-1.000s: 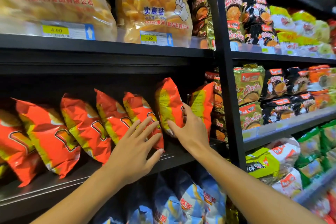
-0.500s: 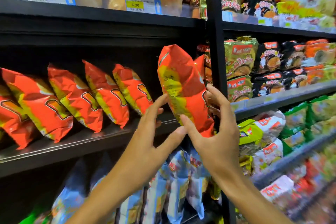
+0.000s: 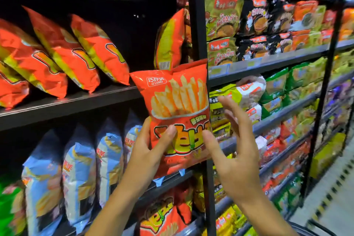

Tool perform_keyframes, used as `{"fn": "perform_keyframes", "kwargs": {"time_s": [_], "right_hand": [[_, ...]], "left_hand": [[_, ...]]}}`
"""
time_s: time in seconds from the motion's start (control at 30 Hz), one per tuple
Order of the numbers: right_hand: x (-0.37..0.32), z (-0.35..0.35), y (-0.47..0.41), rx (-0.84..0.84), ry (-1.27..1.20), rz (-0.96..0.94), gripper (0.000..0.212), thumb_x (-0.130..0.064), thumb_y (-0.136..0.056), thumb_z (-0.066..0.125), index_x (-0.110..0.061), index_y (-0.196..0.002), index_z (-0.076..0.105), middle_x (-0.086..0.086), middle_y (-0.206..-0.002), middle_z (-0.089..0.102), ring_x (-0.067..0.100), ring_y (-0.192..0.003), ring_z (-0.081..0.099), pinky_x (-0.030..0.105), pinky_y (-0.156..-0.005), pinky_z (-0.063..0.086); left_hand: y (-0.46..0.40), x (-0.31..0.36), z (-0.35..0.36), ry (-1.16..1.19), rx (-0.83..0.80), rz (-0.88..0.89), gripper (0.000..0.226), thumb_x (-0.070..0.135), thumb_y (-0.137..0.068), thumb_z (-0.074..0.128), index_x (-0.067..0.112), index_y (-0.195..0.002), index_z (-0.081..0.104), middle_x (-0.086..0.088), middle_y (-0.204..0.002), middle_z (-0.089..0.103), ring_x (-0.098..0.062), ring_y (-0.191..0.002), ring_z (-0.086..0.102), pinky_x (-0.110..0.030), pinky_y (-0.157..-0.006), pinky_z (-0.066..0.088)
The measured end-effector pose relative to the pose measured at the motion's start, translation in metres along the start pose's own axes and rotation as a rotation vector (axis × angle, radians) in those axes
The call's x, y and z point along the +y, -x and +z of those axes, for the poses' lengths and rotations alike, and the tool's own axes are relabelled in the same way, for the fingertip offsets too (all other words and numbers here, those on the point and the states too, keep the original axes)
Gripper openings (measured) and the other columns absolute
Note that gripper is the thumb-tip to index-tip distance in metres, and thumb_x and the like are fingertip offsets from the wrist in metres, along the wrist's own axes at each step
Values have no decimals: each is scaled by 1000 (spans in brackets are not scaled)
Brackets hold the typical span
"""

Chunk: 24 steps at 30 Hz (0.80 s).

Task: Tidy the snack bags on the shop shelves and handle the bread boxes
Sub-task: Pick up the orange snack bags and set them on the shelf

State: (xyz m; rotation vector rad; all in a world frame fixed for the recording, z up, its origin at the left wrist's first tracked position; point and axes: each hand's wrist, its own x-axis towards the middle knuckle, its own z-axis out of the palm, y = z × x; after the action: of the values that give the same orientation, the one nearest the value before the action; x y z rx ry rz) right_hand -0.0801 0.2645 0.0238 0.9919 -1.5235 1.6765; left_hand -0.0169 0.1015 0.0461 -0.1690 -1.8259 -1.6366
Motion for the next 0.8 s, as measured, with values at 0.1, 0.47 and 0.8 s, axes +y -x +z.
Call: {"fn": "perform_keyframes", "kwargs": {"time_s": [0.1,0.47,0.8], "right_hand": [[-2,-16,-10,1,-261,316,68,-37,-90,68,-38,-151,37,-17,-147,54,0,-137,51,27,-111,47],[30,-31,54,-141,-387,565,48,-31,-93,65,-21,-139,55,-8,-126,73,10,-118,69,25,-96,54],[62,-40,98,-21,-512,643,62,-48,-91,67,-21,-144,48,-14,-137,67,7,-130,60,17,-98,49]], "left_hand": [[15,-15,6,7,-74,-39,28,42,-85,74,46,-113,72,5,-118,76,-17,-111,72,-24,-87,57],[60,-52,33,-39,-223,-186,77,63,-77,75,27,-140,48,27,-129,67,6,-121,61,-10,-93,48],[94,-98,34,-70,80,-300,50,54,-69,75,20,-105,72,3,-101,80,-14,-95,76,-25,-80,58]]}}
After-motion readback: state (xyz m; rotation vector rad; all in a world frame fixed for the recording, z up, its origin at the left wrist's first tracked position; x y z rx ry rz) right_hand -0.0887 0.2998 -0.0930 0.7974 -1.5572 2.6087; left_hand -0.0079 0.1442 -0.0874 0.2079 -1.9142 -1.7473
